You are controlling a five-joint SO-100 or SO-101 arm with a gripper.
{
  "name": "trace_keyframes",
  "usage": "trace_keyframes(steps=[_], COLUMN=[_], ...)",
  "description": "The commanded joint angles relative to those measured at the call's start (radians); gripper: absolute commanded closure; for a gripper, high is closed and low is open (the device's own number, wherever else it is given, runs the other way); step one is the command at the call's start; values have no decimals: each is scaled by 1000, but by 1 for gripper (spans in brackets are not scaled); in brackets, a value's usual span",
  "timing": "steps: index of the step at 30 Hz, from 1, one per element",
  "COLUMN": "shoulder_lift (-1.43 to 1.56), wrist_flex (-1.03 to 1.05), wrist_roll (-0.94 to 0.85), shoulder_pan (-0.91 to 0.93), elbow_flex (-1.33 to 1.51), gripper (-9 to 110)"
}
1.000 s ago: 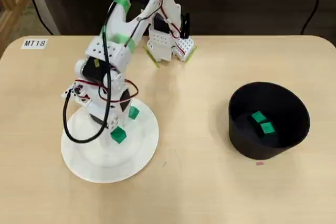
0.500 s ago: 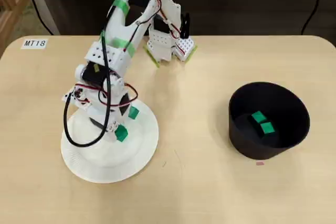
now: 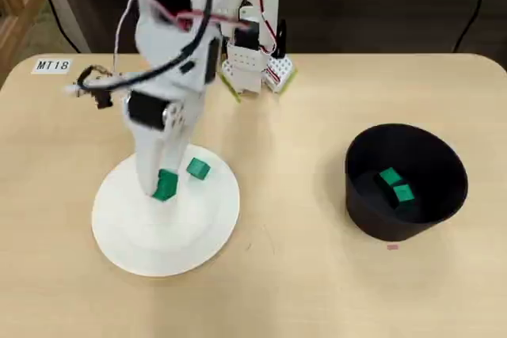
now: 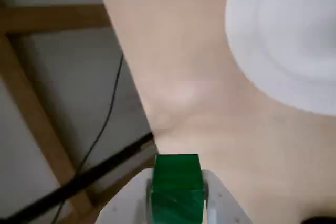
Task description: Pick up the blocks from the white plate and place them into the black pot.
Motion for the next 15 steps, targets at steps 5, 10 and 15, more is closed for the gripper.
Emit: trace_keyframes(steps=[5, 10, 15], shoulder_lift=[287, 279, 252], wrist_flex=[-233, -448, -632], wrist_roll=[17, -2, -3], shoulder_pan=[-410, -629, -726], elbow_flex=[353, 465, 566], gripper=[104, 104, 104])
